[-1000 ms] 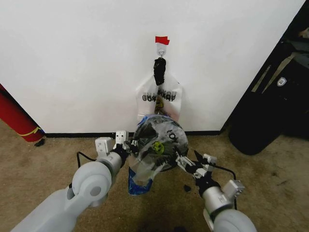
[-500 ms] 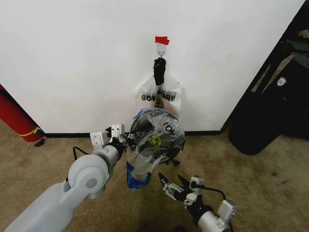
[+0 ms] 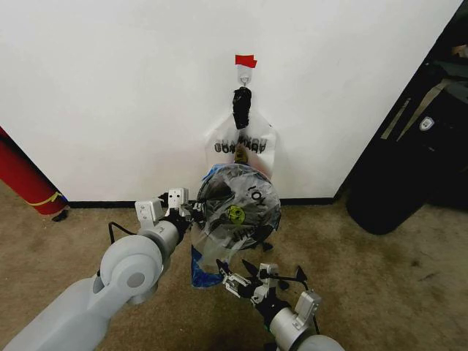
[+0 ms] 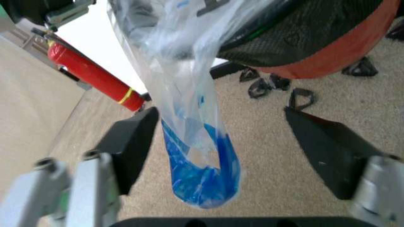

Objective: Pick up the garbage bag from the wall and place it over the trash bin.

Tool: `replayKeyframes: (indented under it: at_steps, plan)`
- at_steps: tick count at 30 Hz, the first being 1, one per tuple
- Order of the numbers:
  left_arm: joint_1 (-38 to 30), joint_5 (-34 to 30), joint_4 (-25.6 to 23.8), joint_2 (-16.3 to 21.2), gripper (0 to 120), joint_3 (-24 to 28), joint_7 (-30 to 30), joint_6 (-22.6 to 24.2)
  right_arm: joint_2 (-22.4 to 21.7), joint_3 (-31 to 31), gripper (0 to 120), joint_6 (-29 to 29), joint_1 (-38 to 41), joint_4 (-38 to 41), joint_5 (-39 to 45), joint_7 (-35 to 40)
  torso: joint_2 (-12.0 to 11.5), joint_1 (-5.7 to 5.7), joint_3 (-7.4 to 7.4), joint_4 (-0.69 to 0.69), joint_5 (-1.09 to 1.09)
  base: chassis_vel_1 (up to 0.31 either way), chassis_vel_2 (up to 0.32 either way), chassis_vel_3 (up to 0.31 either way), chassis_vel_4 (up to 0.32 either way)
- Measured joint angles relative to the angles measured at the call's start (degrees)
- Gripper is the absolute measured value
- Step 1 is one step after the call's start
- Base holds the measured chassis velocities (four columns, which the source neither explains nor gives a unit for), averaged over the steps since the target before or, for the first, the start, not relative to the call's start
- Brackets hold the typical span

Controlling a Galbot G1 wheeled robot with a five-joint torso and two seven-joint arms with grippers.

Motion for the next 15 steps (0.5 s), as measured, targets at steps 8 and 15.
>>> replayKeyframes:
  at_steps: [8, 15]
  plan:
    - [0.60, 0.05, -1.09, 0.38, 3, 0.18, 0.08, 0.03, 0.48, 0.14, 40, 0.35, -0.21, 0.44, -0.58, -0.28, 0.00, 0.00, 0.00, 0.00, 0.01, 0.000, 0.000, 0.000, 0.000]
    - [0.83, 0.14, -1.46, 0.48, 3, 0.08, 0.12, 0.04, 0.94, 0.04, 16, 0.67, -0.54, 0.77, -1.10, -0.30, 0.00, 0.00, 0.00, 0.00, 0.00, 0.000, 0.000, 0.000, 0.000]
